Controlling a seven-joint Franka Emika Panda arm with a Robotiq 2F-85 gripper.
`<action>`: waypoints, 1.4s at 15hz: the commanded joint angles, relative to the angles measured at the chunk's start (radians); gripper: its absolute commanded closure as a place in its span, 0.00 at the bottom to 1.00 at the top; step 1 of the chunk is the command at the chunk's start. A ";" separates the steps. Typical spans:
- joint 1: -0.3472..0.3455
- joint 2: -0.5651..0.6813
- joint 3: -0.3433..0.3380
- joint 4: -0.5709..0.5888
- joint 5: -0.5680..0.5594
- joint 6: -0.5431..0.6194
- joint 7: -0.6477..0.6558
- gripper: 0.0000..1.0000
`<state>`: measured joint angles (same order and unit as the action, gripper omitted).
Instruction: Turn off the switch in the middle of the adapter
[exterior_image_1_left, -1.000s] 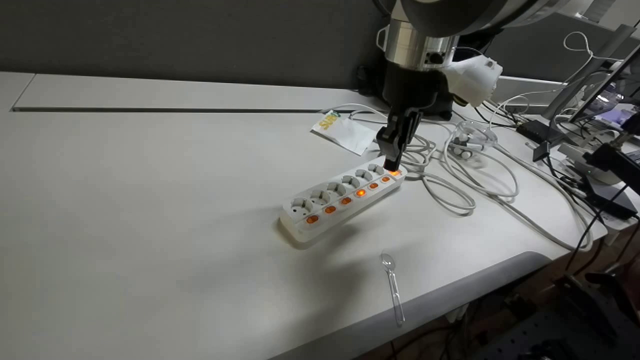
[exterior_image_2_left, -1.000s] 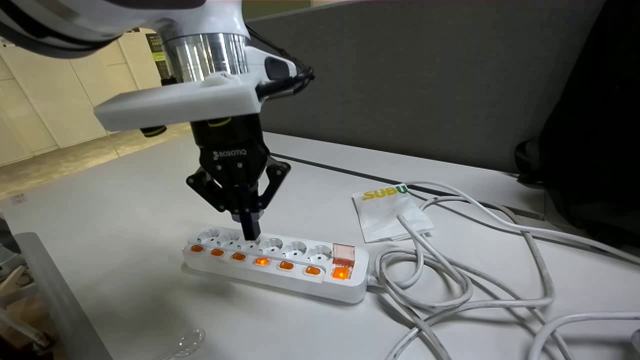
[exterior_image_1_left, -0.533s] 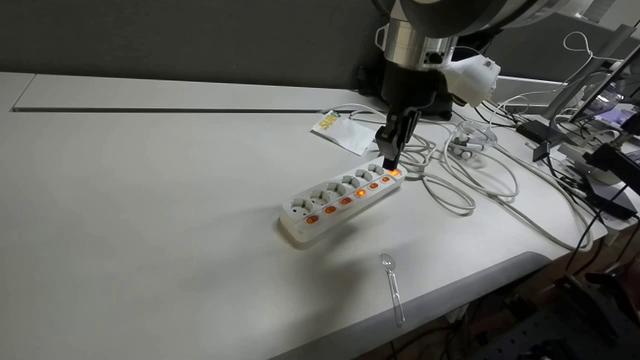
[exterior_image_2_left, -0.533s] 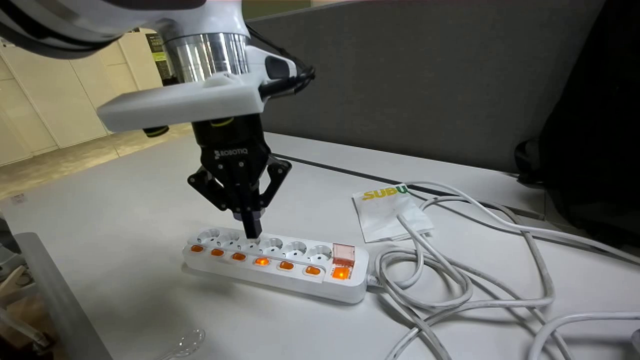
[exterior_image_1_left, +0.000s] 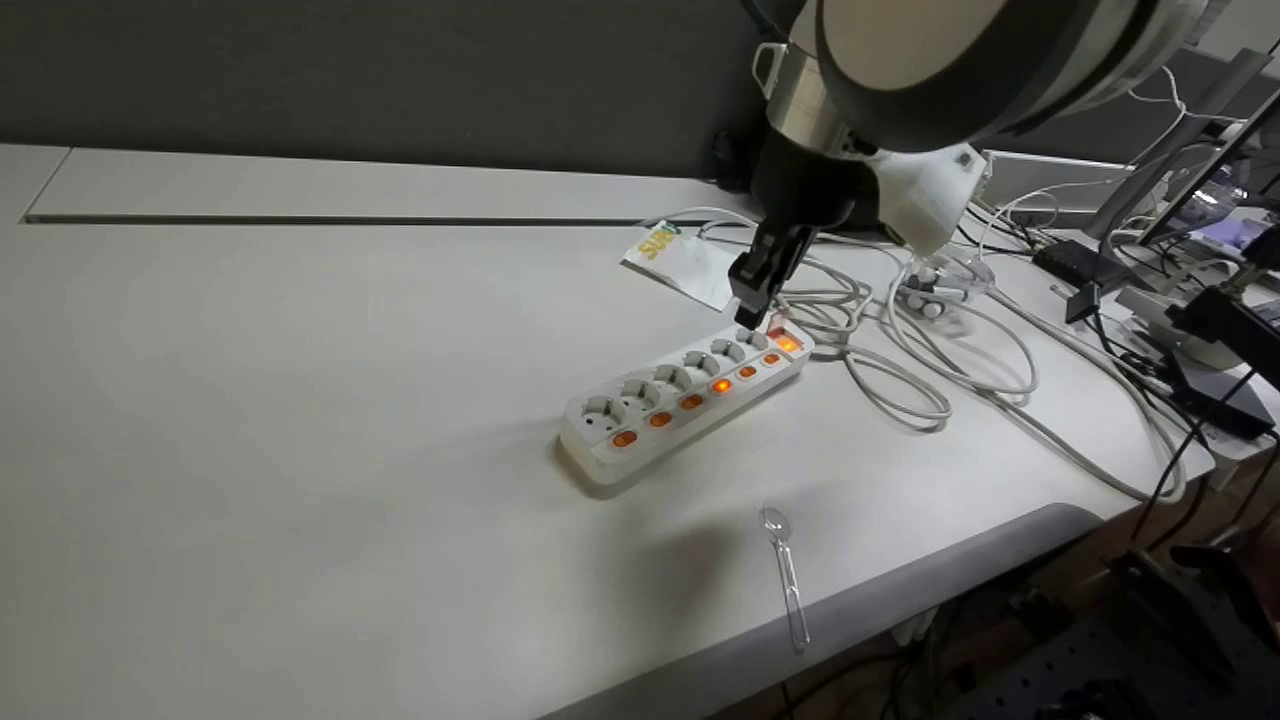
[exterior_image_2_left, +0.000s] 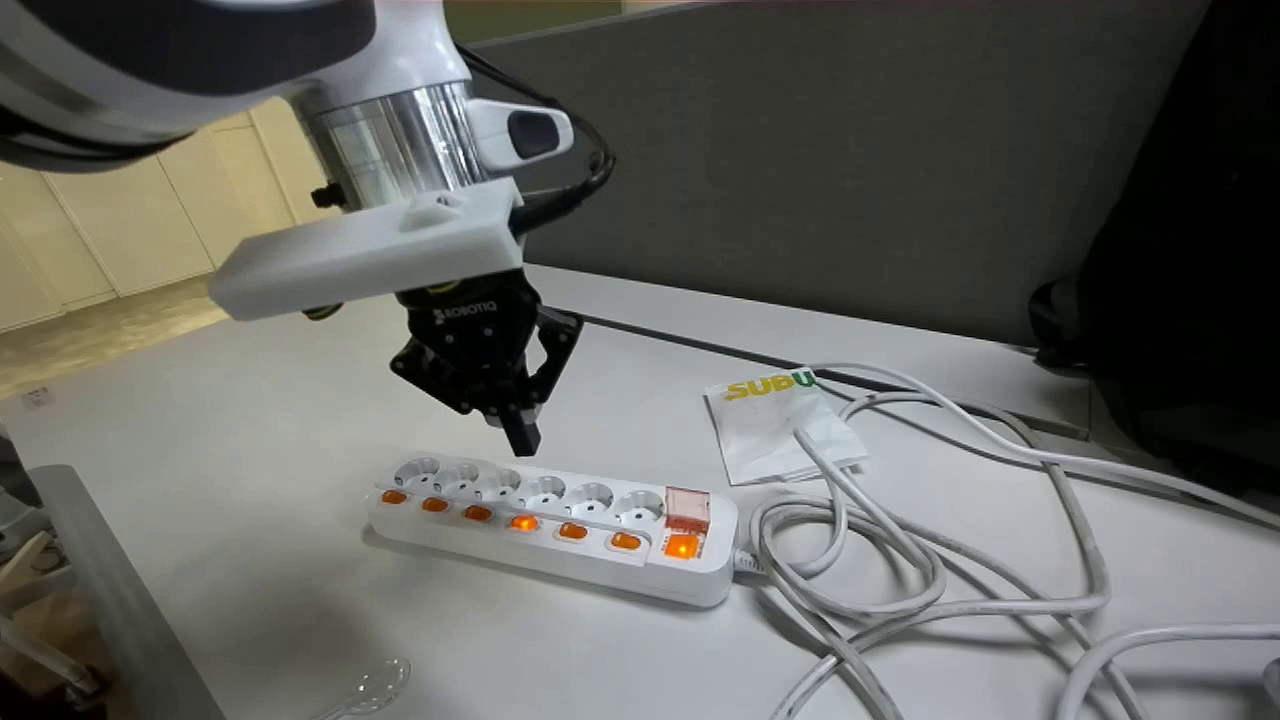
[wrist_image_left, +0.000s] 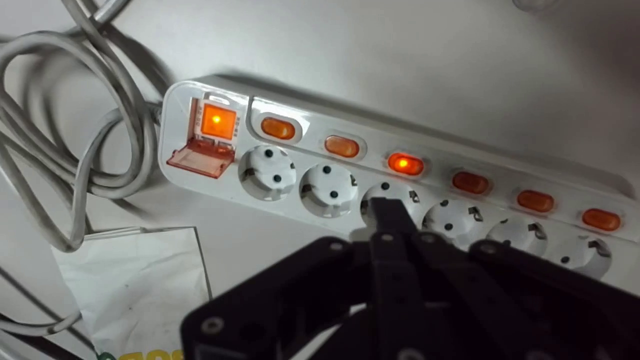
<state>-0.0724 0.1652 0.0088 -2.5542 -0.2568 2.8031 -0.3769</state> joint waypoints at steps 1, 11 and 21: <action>0.006 0.004 -0.019 -0.055 -0.003 0.116 0.029 1.00; -0.055 0.106 0.024 -0.044 0.116 0.146 -0.019 1.00; -0.061 0.136 0.049 -0.012 0.118 0.133 -0.014 1.00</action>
<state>-0.1304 0.2984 0.0493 -2.5895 -0.1386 2.9496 -0.3897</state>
